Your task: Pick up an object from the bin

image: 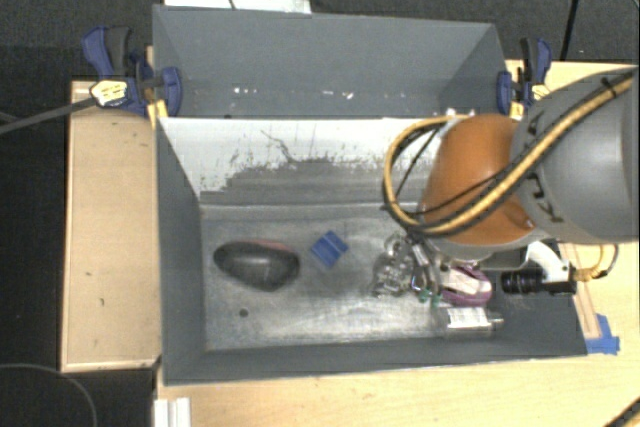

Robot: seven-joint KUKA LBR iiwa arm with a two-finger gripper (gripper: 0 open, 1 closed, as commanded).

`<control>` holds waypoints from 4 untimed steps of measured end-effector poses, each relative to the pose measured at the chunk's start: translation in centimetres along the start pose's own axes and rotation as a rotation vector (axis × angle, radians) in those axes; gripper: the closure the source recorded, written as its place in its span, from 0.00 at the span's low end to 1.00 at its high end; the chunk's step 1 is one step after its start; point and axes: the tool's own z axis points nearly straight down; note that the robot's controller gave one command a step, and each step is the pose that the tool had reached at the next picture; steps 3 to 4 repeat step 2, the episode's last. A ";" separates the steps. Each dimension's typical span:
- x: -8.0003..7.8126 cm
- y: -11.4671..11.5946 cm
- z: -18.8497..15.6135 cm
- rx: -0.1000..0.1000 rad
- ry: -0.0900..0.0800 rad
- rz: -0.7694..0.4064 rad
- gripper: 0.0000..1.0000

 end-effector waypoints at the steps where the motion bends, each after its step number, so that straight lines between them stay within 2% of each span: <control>1: -0.1 0.1 -2.8 -0.001 -0.001 -0.008 1.00; 4: -0.2 0.1 -3.1 0.000 -0.002 -0.014 1.00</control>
Offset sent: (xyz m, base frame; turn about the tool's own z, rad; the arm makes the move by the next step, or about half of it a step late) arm 0.0000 0.0001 0.0265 0.0000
